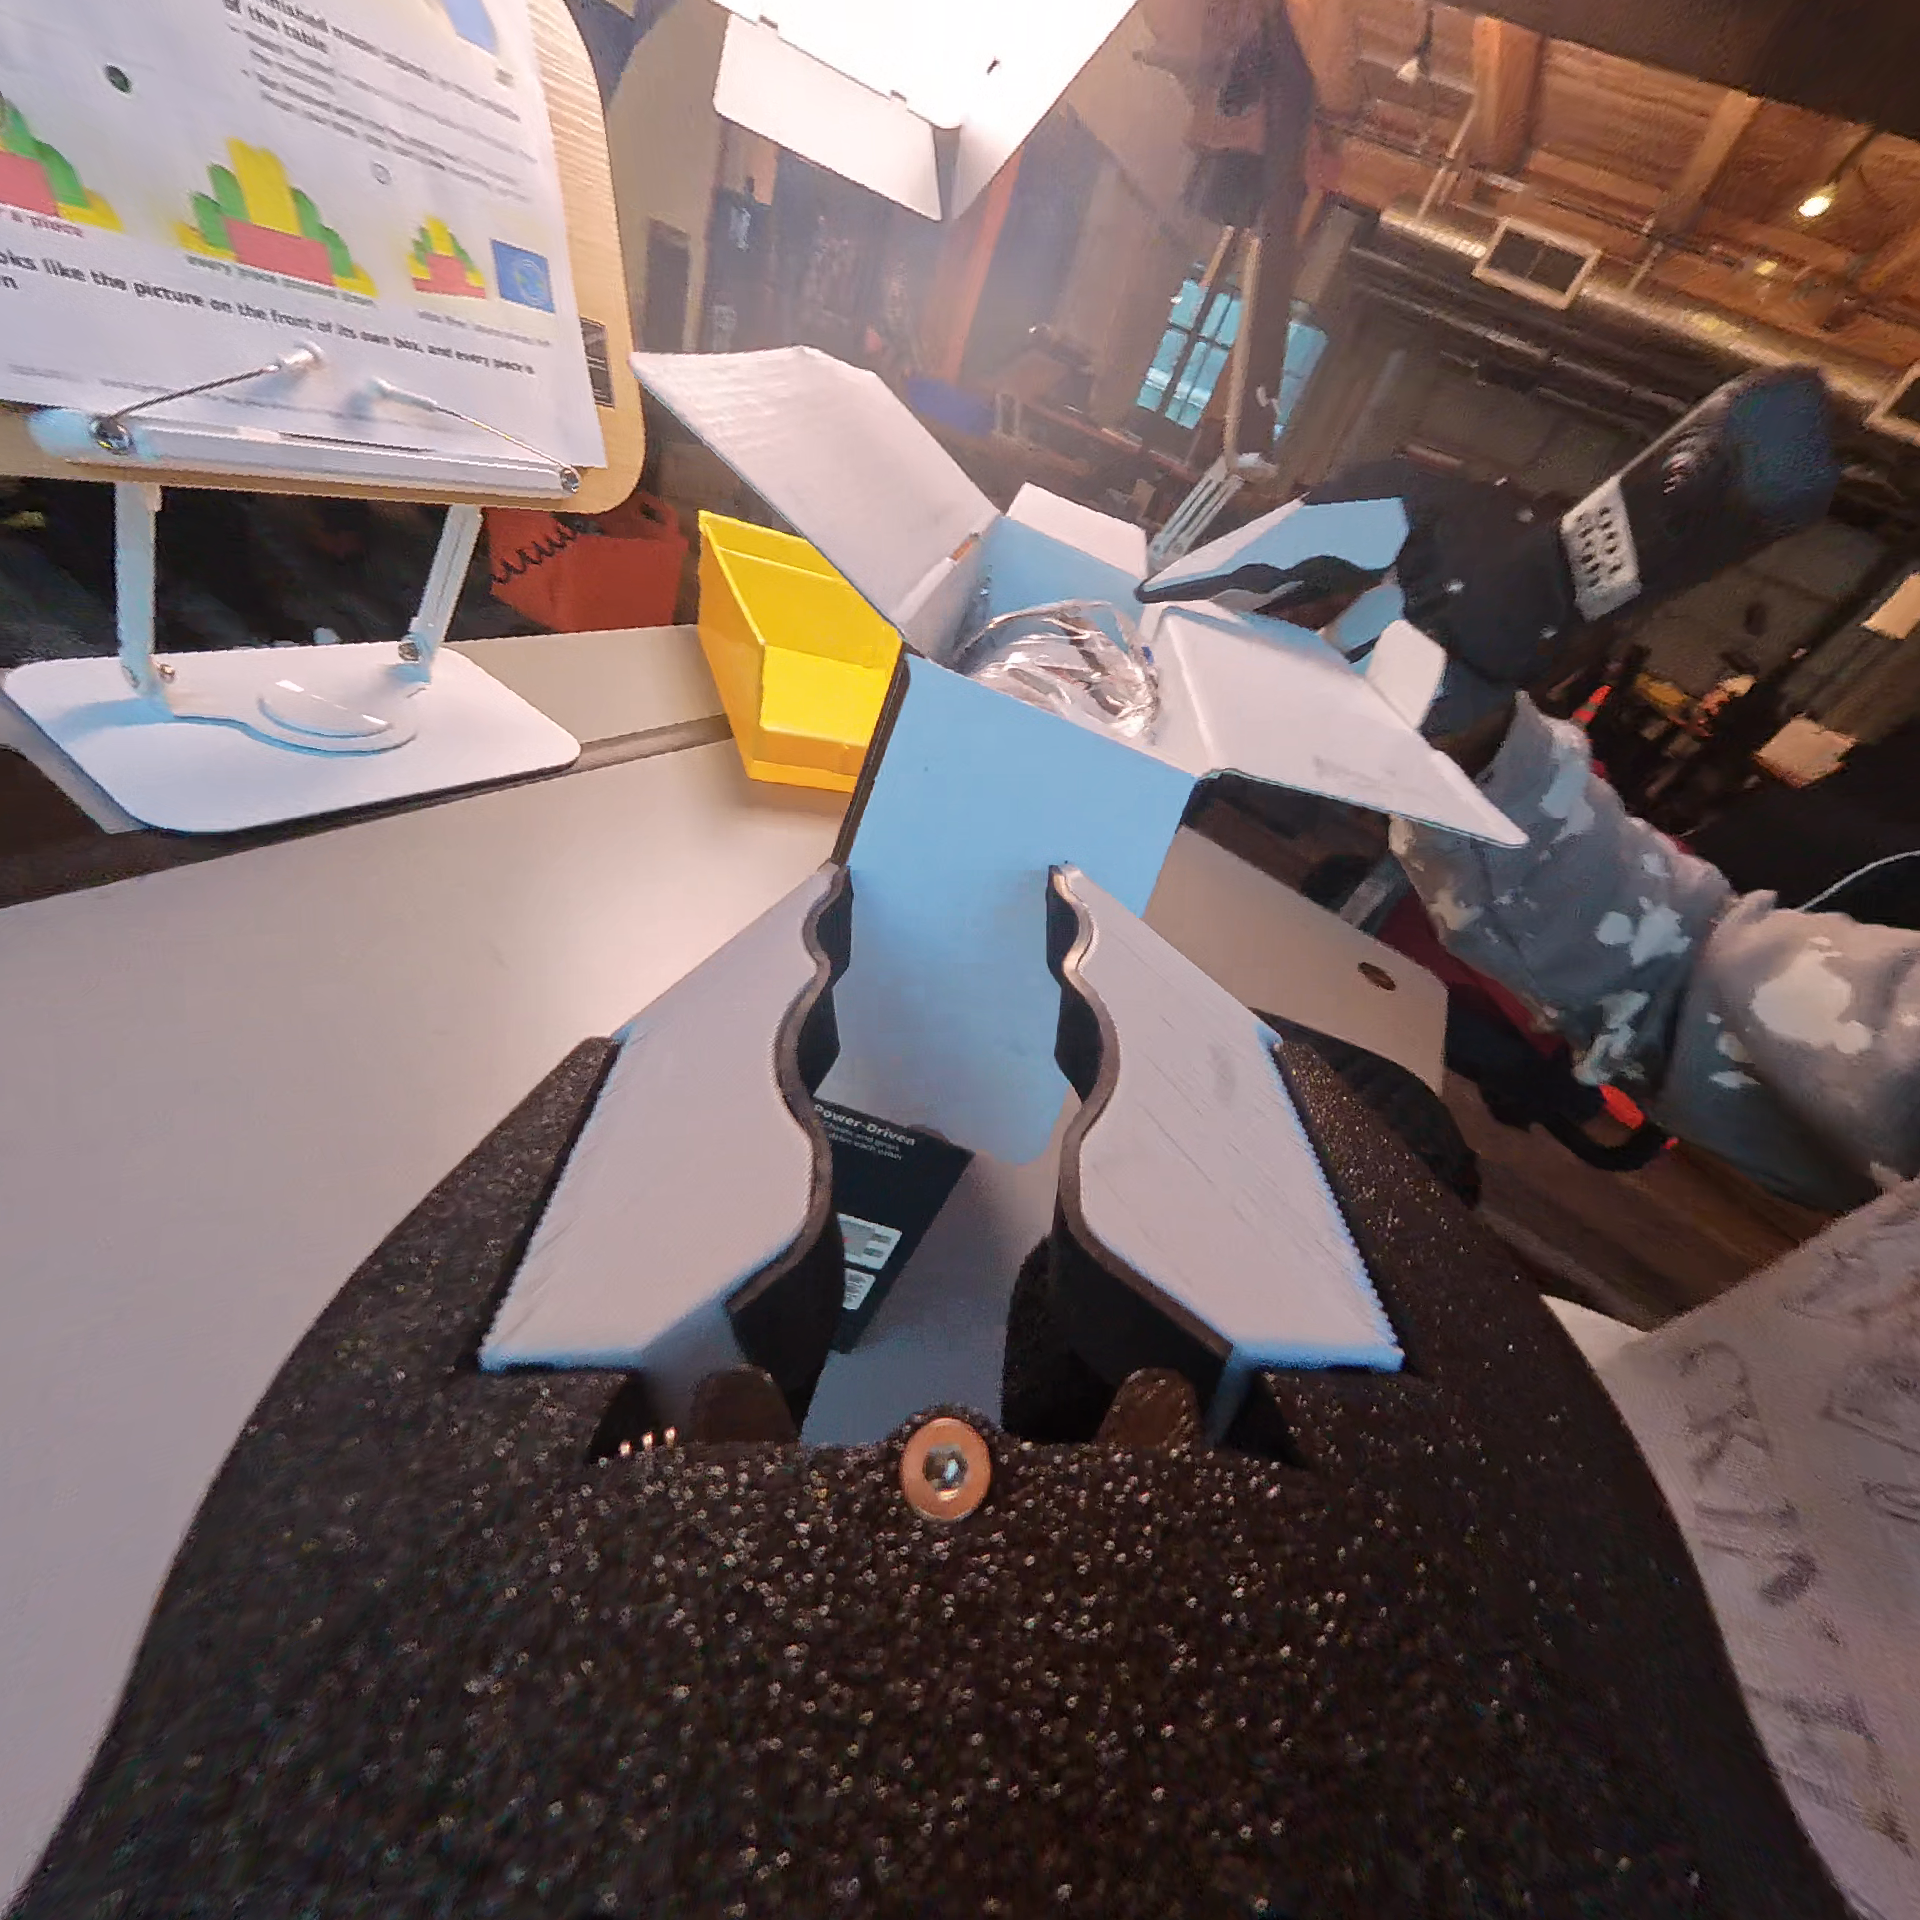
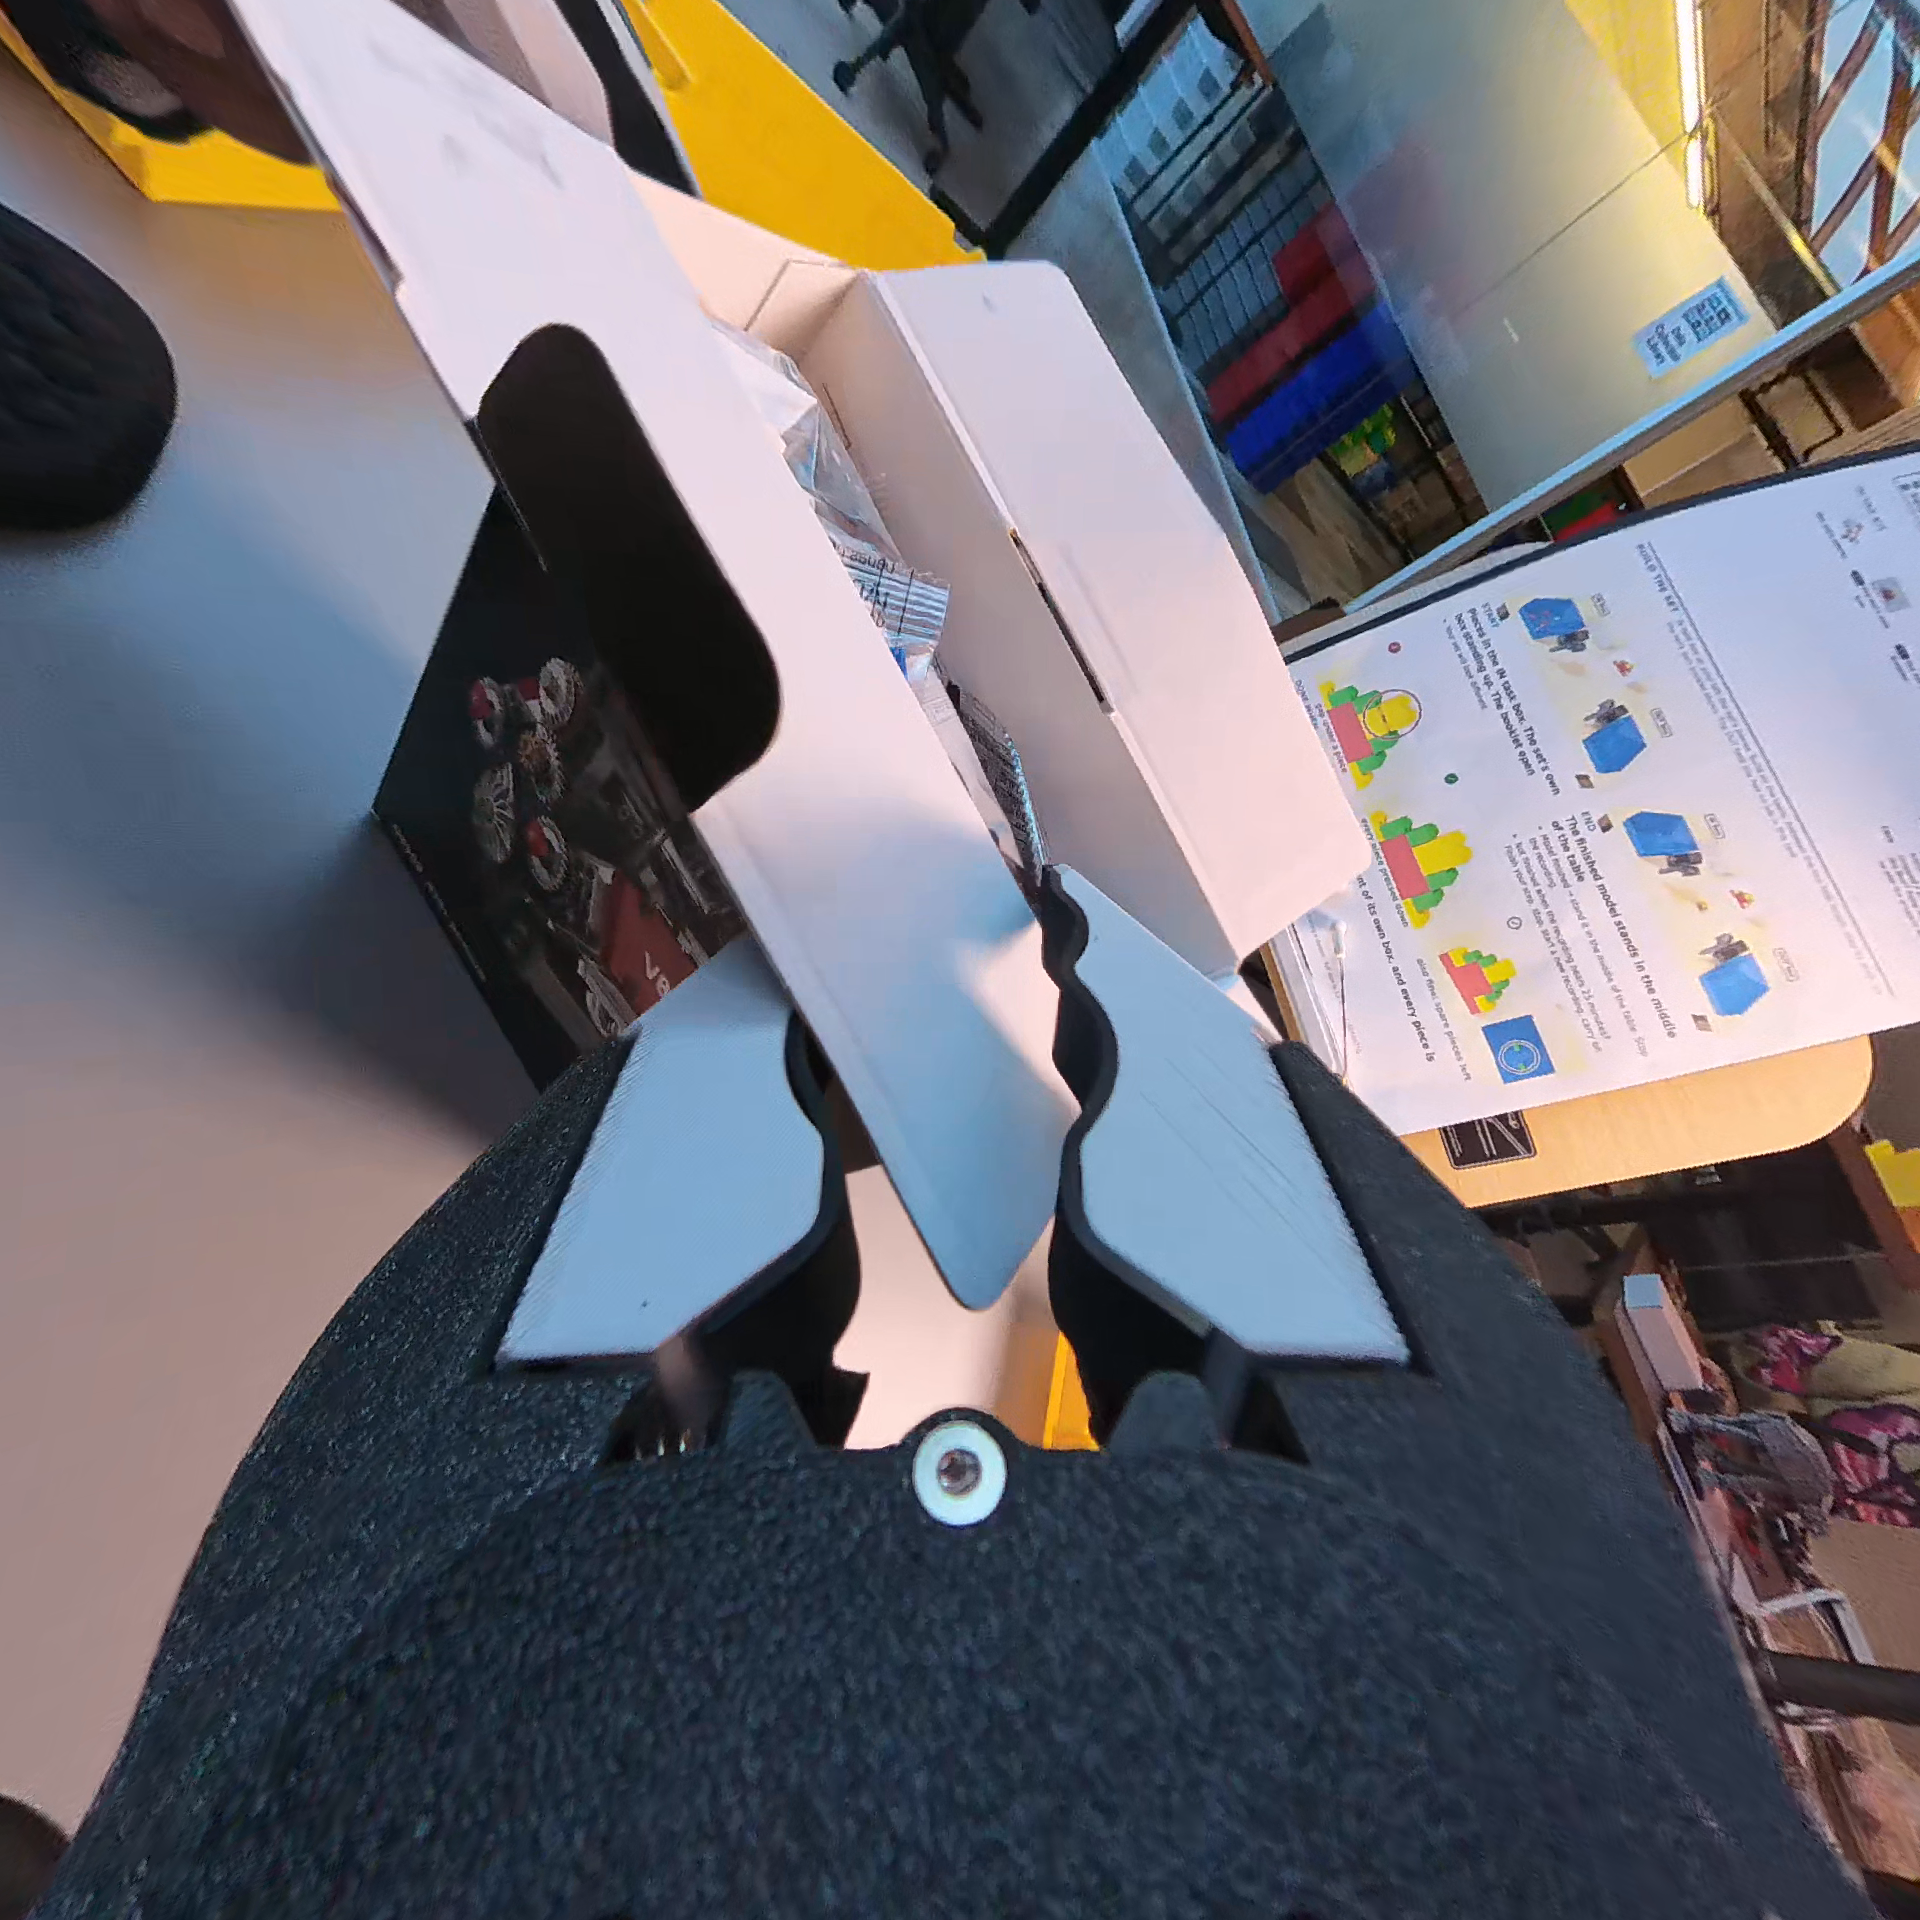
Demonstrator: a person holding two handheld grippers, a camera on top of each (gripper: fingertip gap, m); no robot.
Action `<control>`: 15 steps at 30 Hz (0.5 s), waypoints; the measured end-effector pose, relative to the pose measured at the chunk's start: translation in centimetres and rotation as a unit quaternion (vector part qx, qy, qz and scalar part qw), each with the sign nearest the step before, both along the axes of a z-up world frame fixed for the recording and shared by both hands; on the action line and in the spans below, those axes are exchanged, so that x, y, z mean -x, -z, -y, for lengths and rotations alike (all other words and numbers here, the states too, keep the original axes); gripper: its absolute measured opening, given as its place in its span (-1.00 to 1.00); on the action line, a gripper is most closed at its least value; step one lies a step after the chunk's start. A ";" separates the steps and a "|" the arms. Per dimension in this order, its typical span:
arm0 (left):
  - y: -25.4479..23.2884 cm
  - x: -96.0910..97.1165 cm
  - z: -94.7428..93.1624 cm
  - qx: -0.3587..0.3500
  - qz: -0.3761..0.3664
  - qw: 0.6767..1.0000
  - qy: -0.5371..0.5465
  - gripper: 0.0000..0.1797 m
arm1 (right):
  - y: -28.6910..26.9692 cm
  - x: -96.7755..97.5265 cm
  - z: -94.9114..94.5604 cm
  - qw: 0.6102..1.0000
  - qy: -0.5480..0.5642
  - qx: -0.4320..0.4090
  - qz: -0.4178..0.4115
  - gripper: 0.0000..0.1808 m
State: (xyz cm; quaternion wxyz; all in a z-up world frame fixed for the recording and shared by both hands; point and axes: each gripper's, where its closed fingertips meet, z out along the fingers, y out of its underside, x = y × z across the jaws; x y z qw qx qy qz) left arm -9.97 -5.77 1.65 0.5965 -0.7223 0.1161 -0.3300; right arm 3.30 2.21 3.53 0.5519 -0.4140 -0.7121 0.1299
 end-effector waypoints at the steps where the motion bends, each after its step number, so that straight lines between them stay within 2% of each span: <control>1: 0.0 -0.2 -0.4 -0.010 -0.015 1.000 -0.005 -0.63 | 0.1 0.0 0.0 1.000 0.004 -0.006 0.002 -0.62; 3: -0.6 -0.7 -0.8 -0.037 -0.028 0.999 -0.003 -1.00 | 0.2 0.1 -0.1 1.000 0.015 -0.025 -0.002 -0.61; 6: -0.5 -0.1 -2.2 -0.072 -0.106 0.990 -0.061 -1.00 | 0.2 0.4 -0.1 0.999 0.020 -0.035 -0.021 -0.59; 9: -0.7 0.2 -2.1 -0.083 -0.091 0.992 -0.040 -1.00 | 0.2 0.3 0.0 0.998 0.009 -0.054 -0.040 -0.60; 10: -0.9 0.8 -2.0 -0.085 -0.077 0.993 -0.034 -0.89 | 0.2 0.2 0.2 0.997 0.002 -0.058 -0.046 -0.60; 11: -1.5 1.3 -1.6 -0.093 -0.060 0.994 -0.022 -0.67 | 0.1 0.1 0.3 0.997 -0.003 -0.063 -0.050 -0.61; 12: -2.2 1.1 -0.8 -0.103 -0.037 0.994 0.013 -0.35 | 0.2 -0.1 0.5 0.996 -0.006 -0.067 -0.053 -0.62; 13: -2.6 0.8 -0.3 -0.104 -0.023 0.993 0.042 -0.14 | 0.2 -0.2 0.7 0.996 -0.010 -0.068 -0.056 -0.61; 14: -2.4 0.5 -0.3 -0.095 -0.035 0.994 0.050 -0.02 | 0.2 -0.3 0.9 0.996 -0.014 -0.067 -0.057 -0.60; 15: -1.4 0.3 -0.8 -0.086 -0.080 0.992 0.044 0.12 | 0.2 -0.4 1.0 0.996 -0.018 -0.068 -0.059 -0.60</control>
